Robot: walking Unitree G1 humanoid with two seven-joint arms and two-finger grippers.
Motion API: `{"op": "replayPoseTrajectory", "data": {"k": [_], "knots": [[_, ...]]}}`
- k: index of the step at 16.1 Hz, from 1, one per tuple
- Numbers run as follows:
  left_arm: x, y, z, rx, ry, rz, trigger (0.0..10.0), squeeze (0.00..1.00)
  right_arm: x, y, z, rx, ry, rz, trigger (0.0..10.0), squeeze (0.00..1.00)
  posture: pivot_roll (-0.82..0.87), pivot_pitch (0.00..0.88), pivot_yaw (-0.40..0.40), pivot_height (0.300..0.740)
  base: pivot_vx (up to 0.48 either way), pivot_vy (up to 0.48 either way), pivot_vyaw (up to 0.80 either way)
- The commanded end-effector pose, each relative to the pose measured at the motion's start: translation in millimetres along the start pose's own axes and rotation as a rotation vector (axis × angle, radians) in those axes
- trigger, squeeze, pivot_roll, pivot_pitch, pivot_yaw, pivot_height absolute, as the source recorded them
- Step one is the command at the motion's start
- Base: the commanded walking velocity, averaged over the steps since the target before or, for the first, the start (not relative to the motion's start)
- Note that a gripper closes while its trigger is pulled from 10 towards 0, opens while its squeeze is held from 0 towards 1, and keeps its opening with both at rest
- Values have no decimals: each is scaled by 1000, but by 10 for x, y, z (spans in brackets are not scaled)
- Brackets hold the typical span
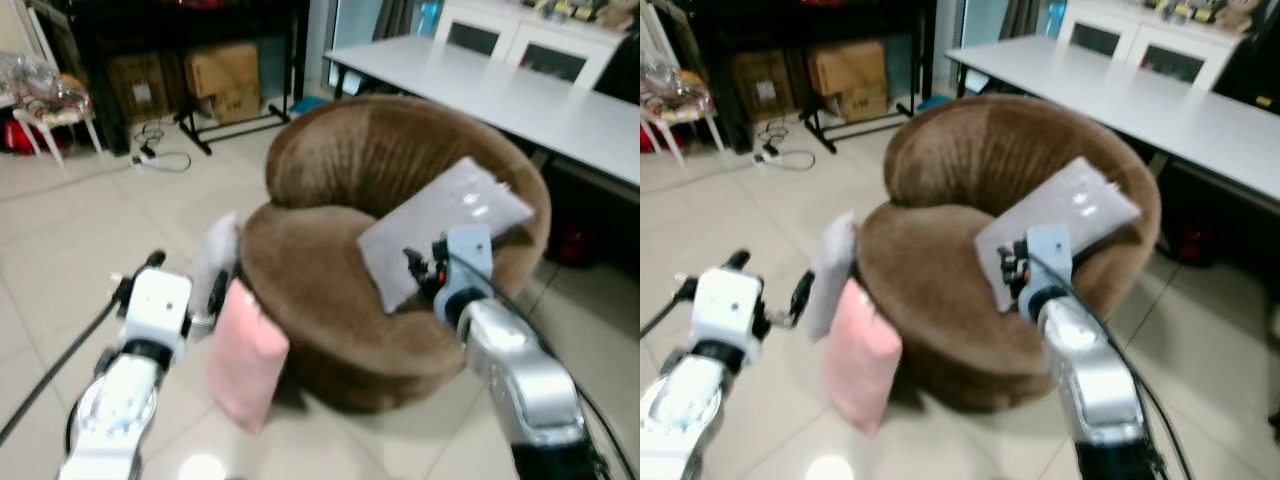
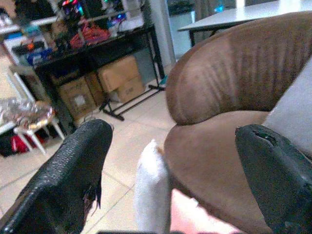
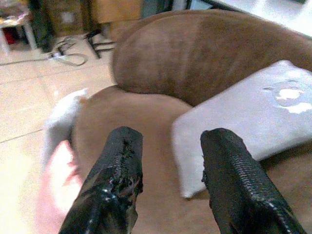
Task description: Move the pillow to the sofa from floor
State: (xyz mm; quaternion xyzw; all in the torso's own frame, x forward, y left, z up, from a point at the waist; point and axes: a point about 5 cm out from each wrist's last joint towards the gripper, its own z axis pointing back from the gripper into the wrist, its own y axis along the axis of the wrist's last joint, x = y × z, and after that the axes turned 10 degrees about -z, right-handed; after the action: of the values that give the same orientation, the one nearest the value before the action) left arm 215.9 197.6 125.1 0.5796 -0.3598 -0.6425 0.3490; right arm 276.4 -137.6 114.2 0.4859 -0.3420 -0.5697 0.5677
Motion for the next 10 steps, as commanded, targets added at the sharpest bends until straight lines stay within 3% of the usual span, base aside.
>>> {"op": "replayPoseTrajectory", "data": {"k": [1,9,10], "knots": [[21,21,-18,3,-3,5,10000,0,38,71,-1,20,-11,6,10000,0,-51,0,-87,740,0,480,0],[21,15,-17,3,-2,8,10000,0,20,69,-9,18,-5,0,10000,0,-48,0,-92,740,0,480,0],[25,18,-15,10,-12,9,10000,0,12,72,-11,20,5,11,10000,0,-46,0,-93,740,0,0,0]]}}
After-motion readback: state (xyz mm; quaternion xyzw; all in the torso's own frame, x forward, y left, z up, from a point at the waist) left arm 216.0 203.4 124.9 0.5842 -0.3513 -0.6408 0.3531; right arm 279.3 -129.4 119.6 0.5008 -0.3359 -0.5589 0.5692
